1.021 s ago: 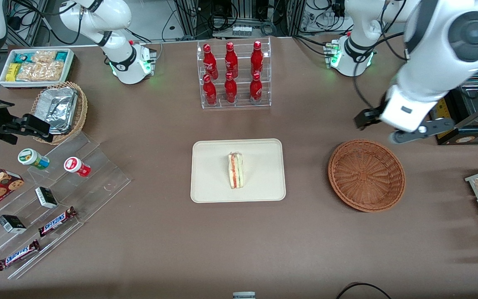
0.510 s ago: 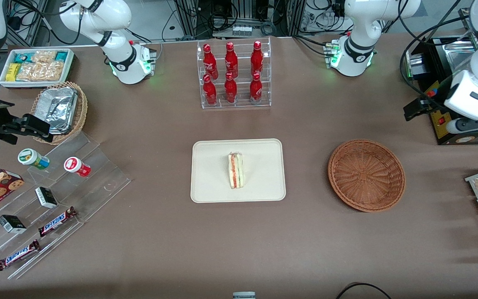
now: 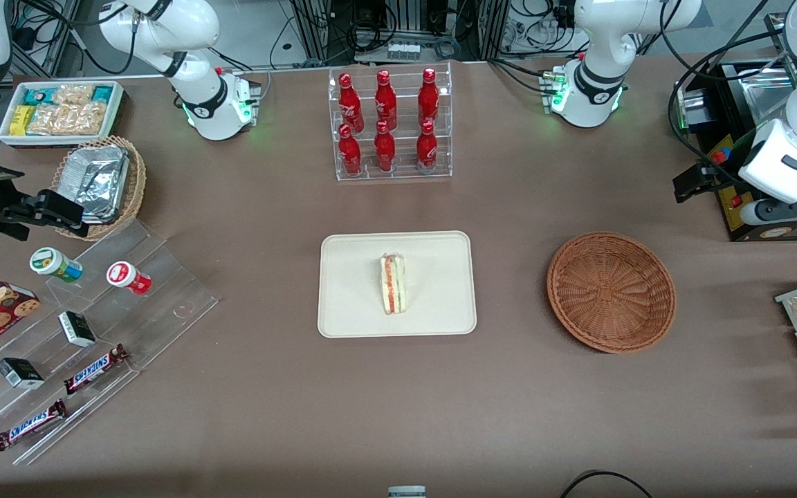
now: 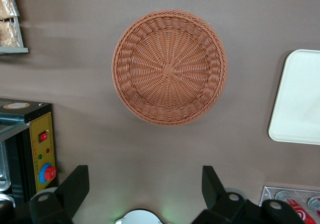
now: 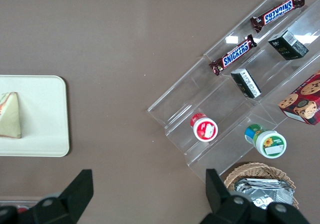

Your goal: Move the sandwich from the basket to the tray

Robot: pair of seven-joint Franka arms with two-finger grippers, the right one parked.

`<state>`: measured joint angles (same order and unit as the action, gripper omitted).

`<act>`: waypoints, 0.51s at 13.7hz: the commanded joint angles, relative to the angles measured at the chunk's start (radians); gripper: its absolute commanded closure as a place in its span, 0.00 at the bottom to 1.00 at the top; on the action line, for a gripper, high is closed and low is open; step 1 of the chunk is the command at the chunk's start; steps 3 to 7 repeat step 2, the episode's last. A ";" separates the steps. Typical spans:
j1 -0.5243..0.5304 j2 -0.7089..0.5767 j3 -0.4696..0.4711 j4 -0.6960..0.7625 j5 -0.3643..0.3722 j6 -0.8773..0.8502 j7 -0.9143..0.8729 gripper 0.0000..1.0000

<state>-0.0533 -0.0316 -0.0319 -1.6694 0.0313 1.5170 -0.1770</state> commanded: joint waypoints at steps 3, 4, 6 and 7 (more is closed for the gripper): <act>0.012 0.013 -0.010 0.030 -0.014 -0.008 0.022 0.01; 0.012 0.013 -0.010 0.030 -0.014 -0.008 0.022 0.01; 0.012 0.013 -0.010 0.030 -0.014 -0.008 0.022 0.01; 0.012 0.013 -0.010 0.030 -0.014 -0.008 0.022 0.01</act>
